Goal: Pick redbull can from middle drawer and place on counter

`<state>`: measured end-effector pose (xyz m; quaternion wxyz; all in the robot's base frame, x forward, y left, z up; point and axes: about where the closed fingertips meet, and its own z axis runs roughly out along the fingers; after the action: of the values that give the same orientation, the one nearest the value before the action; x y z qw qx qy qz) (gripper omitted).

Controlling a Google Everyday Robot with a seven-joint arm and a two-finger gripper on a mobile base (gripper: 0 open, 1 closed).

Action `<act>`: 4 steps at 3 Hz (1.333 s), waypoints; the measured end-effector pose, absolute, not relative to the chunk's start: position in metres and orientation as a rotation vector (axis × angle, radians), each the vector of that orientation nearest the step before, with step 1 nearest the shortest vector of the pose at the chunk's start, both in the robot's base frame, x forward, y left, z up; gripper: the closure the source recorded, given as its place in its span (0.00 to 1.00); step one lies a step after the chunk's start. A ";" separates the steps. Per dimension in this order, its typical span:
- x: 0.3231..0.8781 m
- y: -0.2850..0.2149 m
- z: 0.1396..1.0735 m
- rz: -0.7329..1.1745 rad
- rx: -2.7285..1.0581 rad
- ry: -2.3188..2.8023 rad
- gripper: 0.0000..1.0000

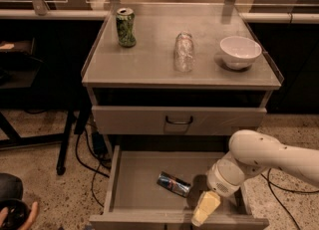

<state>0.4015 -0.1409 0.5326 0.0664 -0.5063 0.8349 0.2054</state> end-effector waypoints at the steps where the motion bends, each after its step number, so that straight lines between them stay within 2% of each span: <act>1: 0.411 -0.150 0.509 0.642 -1.455 2.550 0.00; 3: 0.408 -0.134 0.498 0.657 -1.486 2.518 0.00; 4: 0.439 -0.105 0.480 0.618 -1.509 2.471 0.00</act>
Offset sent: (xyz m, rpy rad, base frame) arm 0.0082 -0.0078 -0.0205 0.0111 0.0135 -0.0433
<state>0.4385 -0.1048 0.4798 0.0903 -0.5074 0.8313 0.2080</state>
